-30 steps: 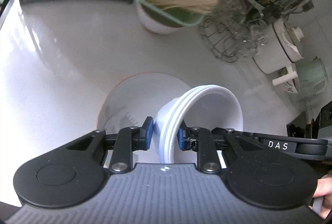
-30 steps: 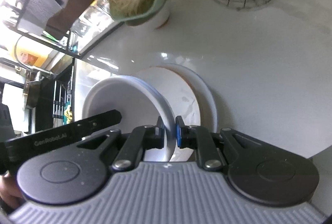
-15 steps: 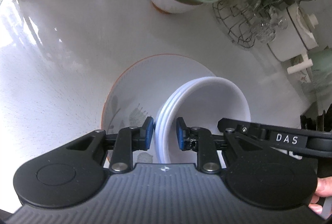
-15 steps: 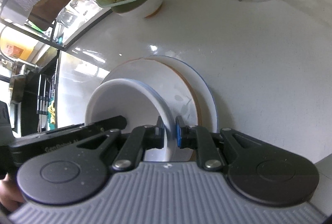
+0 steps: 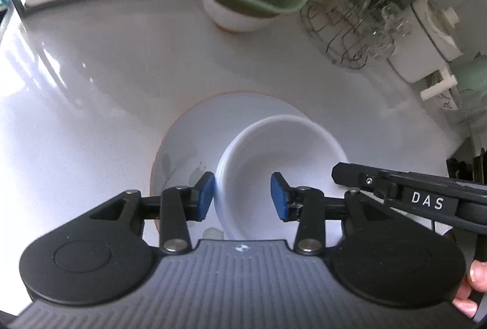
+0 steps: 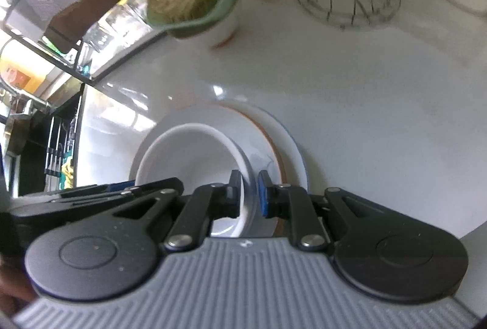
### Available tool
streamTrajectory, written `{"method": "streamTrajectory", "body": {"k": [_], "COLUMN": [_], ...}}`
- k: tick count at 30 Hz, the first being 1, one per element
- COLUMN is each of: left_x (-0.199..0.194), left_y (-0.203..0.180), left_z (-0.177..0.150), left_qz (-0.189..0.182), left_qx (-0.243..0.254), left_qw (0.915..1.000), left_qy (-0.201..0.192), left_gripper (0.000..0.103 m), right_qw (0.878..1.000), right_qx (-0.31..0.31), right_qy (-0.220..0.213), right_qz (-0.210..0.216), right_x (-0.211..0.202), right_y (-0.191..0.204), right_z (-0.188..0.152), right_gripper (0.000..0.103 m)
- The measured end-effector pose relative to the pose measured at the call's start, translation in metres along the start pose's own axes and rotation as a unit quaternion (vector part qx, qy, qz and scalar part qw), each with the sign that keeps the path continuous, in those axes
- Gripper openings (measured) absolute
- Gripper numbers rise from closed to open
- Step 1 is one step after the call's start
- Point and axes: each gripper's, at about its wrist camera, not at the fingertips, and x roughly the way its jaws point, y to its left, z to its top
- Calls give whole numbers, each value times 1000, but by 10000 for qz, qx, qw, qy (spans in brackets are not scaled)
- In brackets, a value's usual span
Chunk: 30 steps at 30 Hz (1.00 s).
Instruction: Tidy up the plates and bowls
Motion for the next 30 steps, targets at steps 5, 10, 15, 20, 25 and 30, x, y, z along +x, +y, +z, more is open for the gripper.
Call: {"method": "streamTrajectory", "body": {"k": [5,10,15,20,25,30], "left_x": [-35,-70,-106,-144,-169,-189], "left_y": [-7,-26,-60,-88,-113,-132], "left_z": [-4,-14,-31,-56,-87,-126], "left_qz": [65,145,259,295,427,542], "left_qx": [69,137,261,252,197,102], "left_qw": [9991,9963,9905,9836,9775,9720], "left_qy": [-424,-837,-1326,-1761,-2058,-2286], "left_gripper": [48,49,49,49,52,57], "right_qw": [9991,9955,9887,9784,9680,9607], "right_qx": [-188,-451,-694,-958,-1158,-1311], "right_qy": [-378,-816,-1296,-1787,-2176,-2394], "right_qz": [10,147,309,402,473,500], "right_x": [-23,-55,-99,-145,-185,-208], "right_y": [0,-1,-5,-14,-25,-35], "right_z": [2,1,-4,-15,-34,-56], "right_gripper": [23,23,23,23,23,23]}}
